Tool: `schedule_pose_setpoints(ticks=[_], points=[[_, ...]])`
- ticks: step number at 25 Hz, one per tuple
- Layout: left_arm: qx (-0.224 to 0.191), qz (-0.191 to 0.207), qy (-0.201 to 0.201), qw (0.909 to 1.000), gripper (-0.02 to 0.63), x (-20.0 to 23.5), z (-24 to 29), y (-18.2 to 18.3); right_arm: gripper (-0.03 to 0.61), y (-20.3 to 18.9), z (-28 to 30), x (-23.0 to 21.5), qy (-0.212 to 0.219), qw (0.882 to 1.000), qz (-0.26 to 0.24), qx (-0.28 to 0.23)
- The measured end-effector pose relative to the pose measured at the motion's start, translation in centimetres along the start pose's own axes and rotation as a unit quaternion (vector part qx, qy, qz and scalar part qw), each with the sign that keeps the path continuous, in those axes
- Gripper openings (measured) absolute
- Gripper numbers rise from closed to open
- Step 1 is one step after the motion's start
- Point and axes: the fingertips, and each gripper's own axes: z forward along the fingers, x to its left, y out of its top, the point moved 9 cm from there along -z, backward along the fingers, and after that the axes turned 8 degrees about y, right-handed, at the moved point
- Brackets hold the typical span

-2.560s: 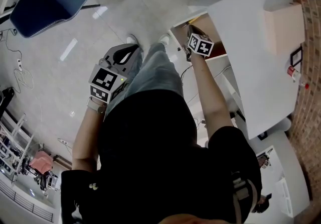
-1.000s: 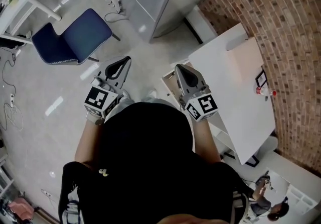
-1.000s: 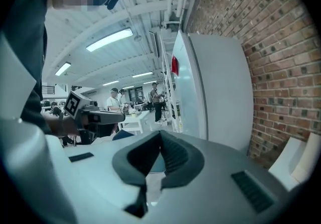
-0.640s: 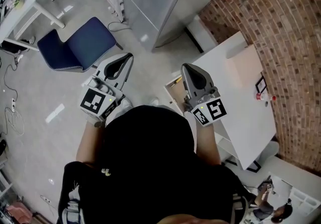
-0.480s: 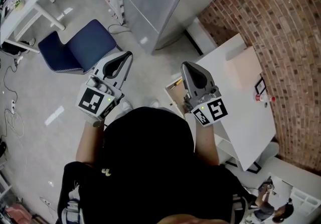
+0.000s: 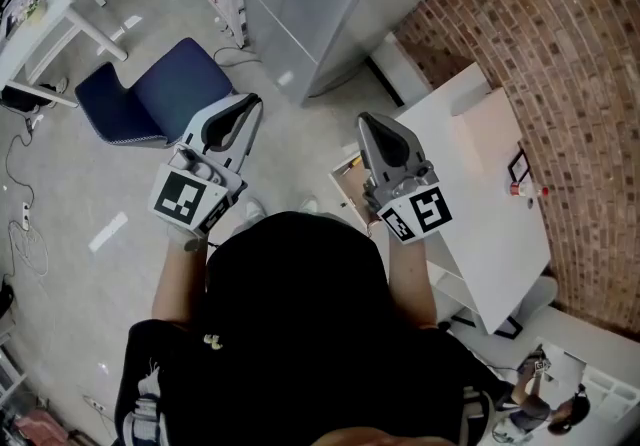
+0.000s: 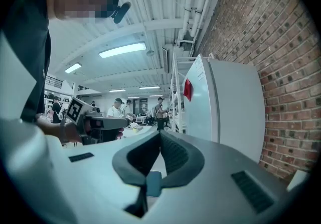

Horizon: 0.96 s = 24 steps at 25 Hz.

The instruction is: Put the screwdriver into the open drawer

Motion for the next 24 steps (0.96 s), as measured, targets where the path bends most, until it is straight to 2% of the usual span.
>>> schedule_pose_setpoints(ticks=[5,16,24], points=[[0.008,0.011,0.009,0.9999,0.006,0.1,0.2,-0.3,0.010,-0.3,0.3,0.1,-0.005,1.000,-0.004,0.005],[0.014,-0.018,-0.001,0.9997,0.005,-0.2,0.2,-0.8,0.010,-0.9,0.1,-0.2,-0.012,1.000,0.006,0.002],[0.022,0.002,-0.012,0.9997,0.005,-0.7,-0.1,-1.8,0.010,-1.7,-0.7,-0.6,-0.018,1.000,0.020,0.004]])
